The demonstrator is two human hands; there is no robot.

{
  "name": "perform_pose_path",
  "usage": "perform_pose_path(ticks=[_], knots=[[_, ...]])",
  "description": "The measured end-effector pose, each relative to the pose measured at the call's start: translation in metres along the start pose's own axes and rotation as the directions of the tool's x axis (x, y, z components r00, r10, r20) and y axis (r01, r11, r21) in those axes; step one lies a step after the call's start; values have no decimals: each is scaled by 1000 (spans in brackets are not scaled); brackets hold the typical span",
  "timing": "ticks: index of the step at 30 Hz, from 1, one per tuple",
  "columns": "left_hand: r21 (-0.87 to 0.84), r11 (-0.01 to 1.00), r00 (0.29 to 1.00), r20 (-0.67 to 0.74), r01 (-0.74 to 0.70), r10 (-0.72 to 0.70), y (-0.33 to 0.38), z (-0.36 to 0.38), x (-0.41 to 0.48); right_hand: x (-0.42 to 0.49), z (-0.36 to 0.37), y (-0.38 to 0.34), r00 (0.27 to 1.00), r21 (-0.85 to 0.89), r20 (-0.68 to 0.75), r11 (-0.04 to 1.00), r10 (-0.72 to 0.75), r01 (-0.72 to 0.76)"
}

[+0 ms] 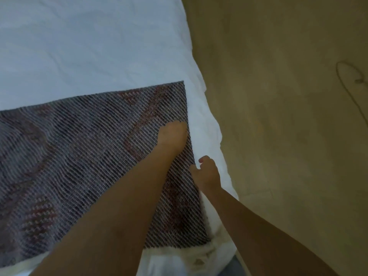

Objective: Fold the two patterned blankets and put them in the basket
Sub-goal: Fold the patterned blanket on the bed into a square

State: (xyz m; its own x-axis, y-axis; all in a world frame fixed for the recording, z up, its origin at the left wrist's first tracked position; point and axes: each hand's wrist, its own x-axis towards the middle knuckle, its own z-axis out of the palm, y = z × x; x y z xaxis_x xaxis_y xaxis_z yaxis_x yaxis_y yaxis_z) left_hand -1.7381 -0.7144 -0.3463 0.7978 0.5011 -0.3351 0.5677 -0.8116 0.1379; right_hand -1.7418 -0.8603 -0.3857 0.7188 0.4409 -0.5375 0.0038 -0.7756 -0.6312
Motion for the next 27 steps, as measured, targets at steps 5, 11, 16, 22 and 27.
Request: perform_pose_path(ticks=[5, 11, 16, 22, 27], knots=[[333, 828, 891, 218, -451, 398, -13, -5, 45, 16, 20, -8, 976, 109, -44, 972, 214, -209], [555, 504, 749, 479, -662, 458, -32, 1, 89, 1, 50, 0, 931, 153, -84, 928, 354, -339], [577, 321, 650, 559, -751, 515, -30, 5, 98, -19, 58, 7, 888, 88, -86, 892, 451, -444], [632, 225, 622, 521, -741, 584, -31, -8, 94, -33, 61, 5, 903, 81, -72, 904, 425, -419], [672, 279, 655, 402, -686, 640, -46, -26, 71, -59, 64, -5, 941, -89, -50, 936, 336, -339]])
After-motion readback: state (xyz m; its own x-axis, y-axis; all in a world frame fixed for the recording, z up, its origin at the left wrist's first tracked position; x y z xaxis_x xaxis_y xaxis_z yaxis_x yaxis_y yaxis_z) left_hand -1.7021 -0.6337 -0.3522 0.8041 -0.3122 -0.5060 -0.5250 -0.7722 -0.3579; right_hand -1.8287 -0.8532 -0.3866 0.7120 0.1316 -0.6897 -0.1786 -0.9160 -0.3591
